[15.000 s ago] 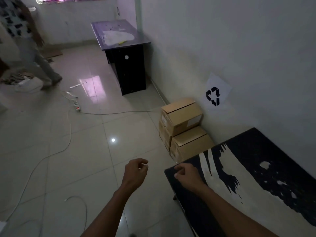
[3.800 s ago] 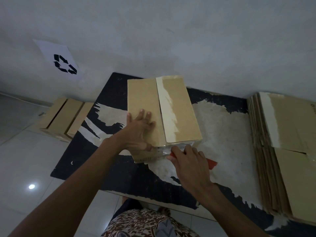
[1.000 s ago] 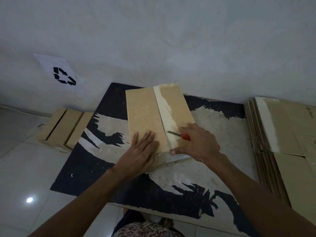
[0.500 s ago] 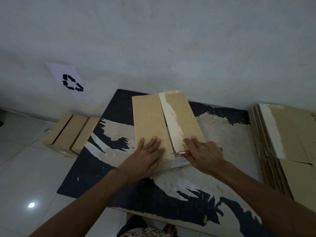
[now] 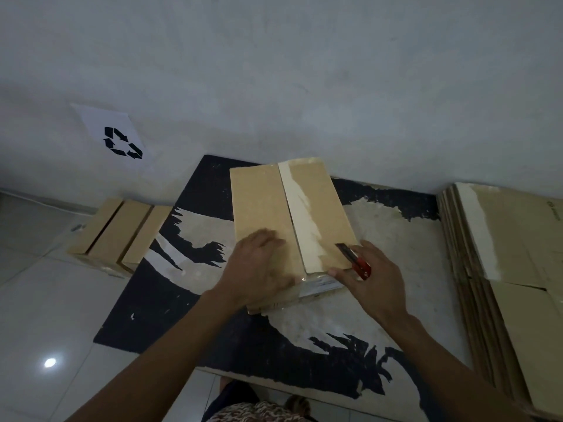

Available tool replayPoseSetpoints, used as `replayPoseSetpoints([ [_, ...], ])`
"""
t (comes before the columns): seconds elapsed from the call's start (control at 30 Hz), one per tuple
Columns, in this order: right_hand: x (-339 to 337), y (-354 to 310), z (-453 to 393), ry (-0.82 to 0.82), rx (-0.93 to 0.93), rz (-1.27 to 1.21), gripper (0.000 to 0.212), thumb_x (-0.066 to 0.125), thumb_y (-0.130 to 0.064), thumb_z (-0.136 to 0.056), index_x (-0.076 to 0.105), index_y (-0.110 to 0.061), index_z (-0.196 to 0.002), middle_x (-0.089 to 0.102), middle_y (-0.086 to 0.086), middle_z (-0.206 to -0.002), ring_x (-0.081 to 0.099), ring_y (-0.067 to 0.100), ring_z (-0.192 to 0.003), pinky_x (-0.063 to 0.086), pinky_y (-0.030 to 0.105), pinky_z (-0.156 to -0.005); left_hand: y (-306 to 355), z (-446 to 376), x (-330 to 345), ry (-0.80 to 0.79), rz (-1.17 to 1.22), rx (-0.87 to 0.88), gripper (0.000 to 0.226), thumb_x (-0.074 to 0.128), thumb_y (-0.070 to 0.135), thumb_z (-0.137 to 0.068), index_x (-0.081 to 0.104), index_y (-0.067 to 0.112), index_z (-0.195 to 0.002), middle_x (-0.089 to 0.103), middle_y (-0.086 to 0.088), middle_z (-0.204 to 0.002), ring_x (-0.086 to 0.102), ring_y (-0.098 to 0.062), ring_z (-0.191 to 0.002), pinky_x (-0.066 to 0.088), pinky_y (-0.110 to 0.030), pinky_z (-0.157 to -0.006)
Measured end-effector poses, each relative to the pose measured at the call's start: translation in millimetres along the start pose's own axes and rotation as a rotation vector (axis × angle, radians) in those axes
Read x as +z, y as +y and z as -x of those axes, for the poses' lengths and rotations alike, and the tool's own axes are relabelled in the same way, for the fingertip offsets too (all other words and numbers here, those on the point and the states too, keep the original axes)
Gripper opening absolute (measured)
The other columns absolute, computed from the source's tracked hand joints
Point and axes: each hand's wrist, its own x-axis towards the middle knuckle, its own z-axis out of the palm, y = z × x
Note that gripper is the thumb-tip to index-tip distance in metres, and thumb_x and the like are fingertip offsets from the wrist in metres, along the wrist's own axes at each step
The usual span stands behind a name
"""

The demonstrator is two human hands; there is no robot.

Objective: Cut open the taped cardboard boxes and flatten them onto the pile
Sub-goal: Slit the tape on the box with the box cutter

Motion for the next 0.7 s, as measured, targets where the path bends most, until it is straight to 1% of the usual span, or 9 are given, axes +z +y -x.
replayPoseSetpoints([
  [0.03, 2, 1, 2, -0.001, -0.002, -0.016, 0.067, 0.069, -0.074, -0.07, 0.066, -0.031, -0.122, 0.055, -0.004, -0.141, 0.058, 0.013, -0.12, 0.05, 0.04, -0.101, 5, -2, 4, -0.07, -0.101, 0.006, 0.096, 0.044, 0.082, -0.068, 0.05, 0.017, -0.138, 0.039, -0.009, -0.152, 0.03, -0.028, -0.145, 0.027, -0.05, -0.118],
  [0.07, 5, 1, 4, 0.004, -0.004, -0.018, 0.068, 0.066, -0.076, -0.071, 0.066, -0.03, -0.121, 0.057, -0.005, -0.139, 0.059, 0.013, -0.117, 0.052, 0.041, -0.097, 11, -4, 6, -0.091, -0.186, 0.017, 0.091, 0.05, 0.081, -0.07, 0.047, 0.019, -0.137, 0.036, -0.009, -0.151, 0.026, -0.03, -0.145, 0.025, -0.051, -0.118],
  [0.13, 7, -1, 8, 0.021, -0.011, 0.013, 0.064, 0.063, -0.074, -0.076, 0.066, -0.028, -0.12, 0.058, -0.006, -0.136, 0.061, 0.014, -0.112, 0.055, 0.041, -0.092, 16, -8, 7, -0.062, -0.246, 0.034, 0.08, 0.062, 0.073, -0.074, 0.049, 0.02, -0.132, 0.039, -0.009, -0.143, 0.03, -0.03, -0.14, 0.028, -0.05, -0.115],
  [0.27, 5, -2, 8, 0.034, -0.024, 0.055, 0.057, 0.058, -0.069, -0.081, 0.065, -0.027, -0.118, 0.062, -0.008, -0.125, 0.066, 0.016, -0.098, 0.058, 0.041, -0.081, 13, -16, 7, -0.082, -0.07, 0.141, 0.074, 0.063, 0.061, -0.071, 0.058, 0.014, -0.127, 0.045, -0.006, -0.133, 0.04, -0.025, -0.13, 0.032, -0.046, -0.111],
  [0.4, 9, 0, 7, 0.037, -0.024, 0.059, 0.059, 0.05, -0.072, -0.082, 0.064, -0.029, -0.118, 0.062, -0.007, -0.126, 0.066, 0.016, -0.094, 0.058, 0.042, -0.077, 5, -16, 14, -0.107, -0.077, 0.146, 0.08, 0.058, 0.069, -0.076, 0.046, 0.021, -0.14, 0.04, -0.002, -0.14, 0.039, -0.022, -0.132, 0.031, -0.042, -0.113],
  [0.47, 13, 0, 10, 0.045, -0.022, 0.01, 0.059, 0.051, -0.07, -0.083, 0.064, -0.026, -0.121, 0.06, -0.004, -0.129, 0.065, 0.017, -0.096, 0.058, 0.043, -0.079, 0, -13, 15, -0.136, -0.127, 0.171, 0.087, 0.046, 0.075, -0.08, 0.036, 0.022, -0.148, 0.032, -0.006, -0.149, 0.032, -0.026, -0.139, 0.024, -0.044, -0.117],
  [0.57, 12, -1, 12, 0.061, -0.003, -0.086, 0.061, 0.057, -0.066, -0.082, 0.065, -0.022, -0.123, 0.059, -0.002, -0.128, 0.062, 0.014, -0.1, 0.057, 0.043, -0.084, 2, -9, 14, -0.252, -0.154, 0.149, 0.103, 0.023, 0.082, -0.073, 0.014, 0.025, -0.158, 0.009, -0.012, -0.162, 0.004, -0.025, -0.151, -0.002, -0.04, -0.121],
  [0.63, 8, -5, 14, 0.078, -0.001, -0.105, 0.061, 0.061, -0.065, -0.08, 0.062, -0.025, -0.125, 0.056, -0.005, -0.13, 0.059, 0.007, -0.098, 0.056, 0.037, -0.084, 6, -9, 8, -0.319, -0.051, 0.09, 0.108, 0.023, 0.083, -0.066, 0.006, 0.03, -0.159, 0.002, -0.011, -0.163, -0.006, -0.018, -0.151, -0.008, -0.038, -0.12],
  [0.7, 7, -9, 20, 0.087, -0.024, -0.057, 0.06, 0.06, -0.068, -0.082, 0.056, -0.029, -0.128, 0.046, -0.007, -0.134, 0.057, 0.004, -0.09, 0.055, 0.028, -0.074, 8, -10, 1, -0.354, 0.003, 0.068, 0.112, 0.026, 0.08, -0.06, 0.001, 0.032, -0.158, 0.001, -0.011, -0.163, -0.008, -0.015, -0.15, -0.006, -0.037, -0.12],
])
